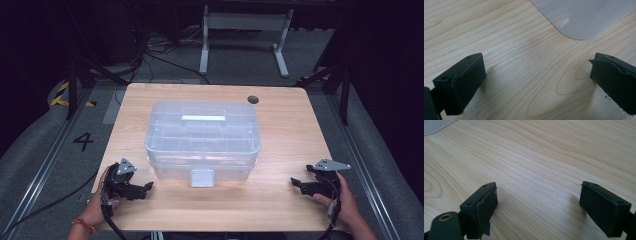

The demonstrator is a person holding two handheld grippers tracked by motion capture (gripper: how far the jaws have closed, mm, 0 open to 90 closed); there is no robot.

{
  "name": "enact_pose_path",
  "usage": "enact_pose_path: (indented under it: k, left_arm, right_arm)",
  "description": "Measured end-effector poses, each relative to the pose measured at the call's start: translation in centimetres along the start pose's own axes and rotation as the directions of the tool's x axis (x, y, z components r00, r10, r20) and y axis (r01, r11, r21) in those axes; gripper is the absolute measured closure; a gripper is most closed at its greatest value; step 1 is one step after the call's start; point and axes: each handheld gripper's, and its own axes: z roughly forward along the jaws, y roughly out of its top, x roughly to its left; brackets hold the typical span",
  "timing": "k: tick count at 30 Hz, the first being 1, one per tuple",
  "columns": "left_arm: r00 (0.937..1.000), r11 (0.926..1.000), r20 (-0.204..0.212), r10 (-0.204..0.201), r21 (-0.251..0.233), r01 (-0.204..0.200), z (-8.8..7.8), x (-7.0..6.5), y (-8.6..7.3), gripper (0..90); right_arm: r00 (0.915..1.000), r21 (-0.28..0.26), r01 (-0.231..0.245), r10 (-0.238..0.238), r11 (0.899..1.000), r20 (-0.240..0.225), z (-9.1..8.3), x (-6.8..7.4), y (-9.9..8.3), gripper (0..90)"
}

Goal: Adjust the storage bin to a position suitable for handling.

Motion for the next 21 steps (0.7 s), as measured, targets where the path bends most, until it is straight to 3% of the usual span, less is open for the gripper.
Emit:
enact_pose_path:
  k: [5, 21]
  left_arm:
    - [0.9994, 0.9994, 0.020, 0.027, -0.021, -0.027, -0.43, -0.11, -0.34, 9.2]
    - [0.9995, 0.9995, 0.022, 0.021, -0.024, -0.020, -0.39, -0.01, -0.34, 9.6]
  right_arm:
    - [1.0000, 0.001, 0.005, -0.005, 1.000, -0.005, -0.04, -0.08, -0.04, 15.0]
    - [0.9986, 0.029, 0.038, -0.036, 0.999, -0.038, -0.35, -0.41, 0.13, 17.2]
